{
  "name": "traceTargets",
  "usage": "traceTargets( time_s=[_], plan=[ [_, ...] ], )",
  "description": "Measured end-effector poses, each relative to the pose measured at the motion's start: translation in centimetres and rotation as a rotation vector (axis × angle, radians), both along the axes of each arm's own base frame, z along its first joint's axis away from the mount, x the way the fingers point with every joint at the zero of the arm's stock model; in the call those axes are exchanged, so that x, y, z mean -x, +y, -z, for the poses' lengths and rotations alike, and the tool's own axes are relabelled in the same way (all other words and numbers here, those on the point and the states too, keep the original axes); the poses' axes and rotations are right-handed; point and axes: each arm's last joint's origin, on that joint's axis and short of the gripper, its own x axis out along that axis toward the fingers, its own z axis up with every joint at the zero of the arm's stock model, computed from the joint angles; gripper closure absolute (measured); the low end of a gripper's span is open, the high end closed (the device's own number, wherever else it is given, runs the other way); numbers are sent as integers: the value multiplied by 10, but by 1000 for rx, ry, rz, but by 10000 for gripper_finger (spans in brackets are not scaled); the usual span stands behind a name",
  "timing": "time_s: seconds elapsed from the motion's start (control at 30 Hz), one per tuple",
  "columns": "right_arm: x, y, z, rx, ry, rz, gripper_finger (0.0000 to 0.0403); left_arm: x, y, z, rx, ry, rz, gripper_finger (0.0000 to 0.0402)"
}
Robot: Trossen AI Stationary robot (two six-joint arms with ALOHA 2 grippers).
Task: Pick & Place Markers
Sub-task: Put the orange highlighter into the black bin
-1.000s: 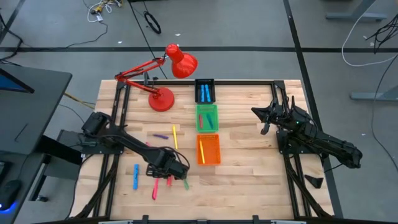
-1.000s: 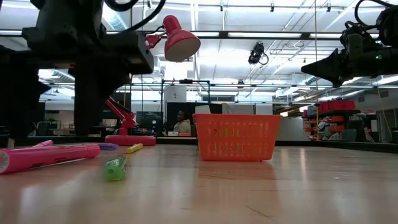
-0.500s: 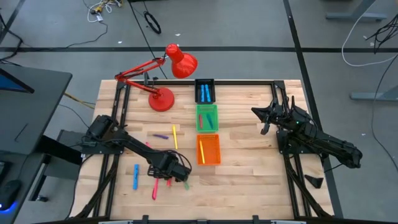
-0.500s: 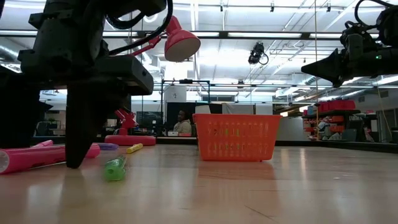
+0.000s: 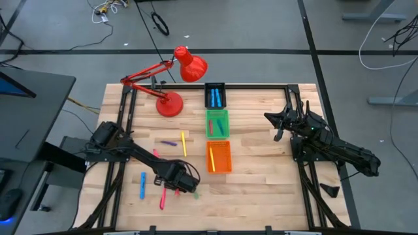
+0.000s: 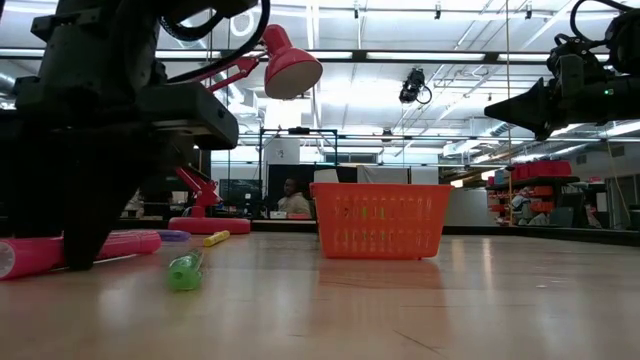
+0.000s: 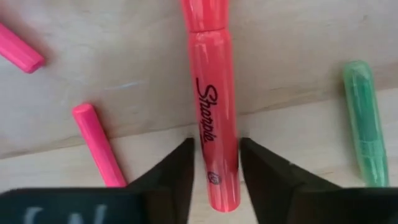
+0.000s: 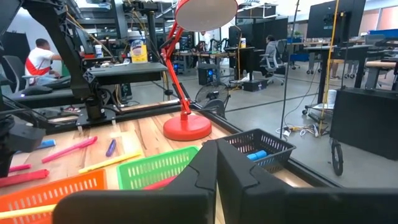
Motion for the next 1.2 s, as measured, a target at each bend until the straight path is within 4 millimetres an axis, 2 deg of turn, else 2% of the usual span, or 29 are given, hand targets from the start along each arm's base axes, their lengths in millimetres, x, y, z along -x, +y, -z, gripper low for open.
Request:
traceTargets(
  time_s=[0.2,0.43,0.6,0.87,1.2],
  plan=[
    [0,0,0,0,0,0,392,2,-5,0,-13,-8,4,329],
    [0,0,0,0,0,0,392,3,-6,0,-21,-15,20,330],
    [0,0,0,0,0,0,392,6,-3,-9,-29,-44,79,330],
    [0,0,0,0,0,0,392,6,8,-37,-22,-145,196,330],
    [0,0,0,0,0,0,392,2,27,-76,-30,-131,183,330]
  ],
)
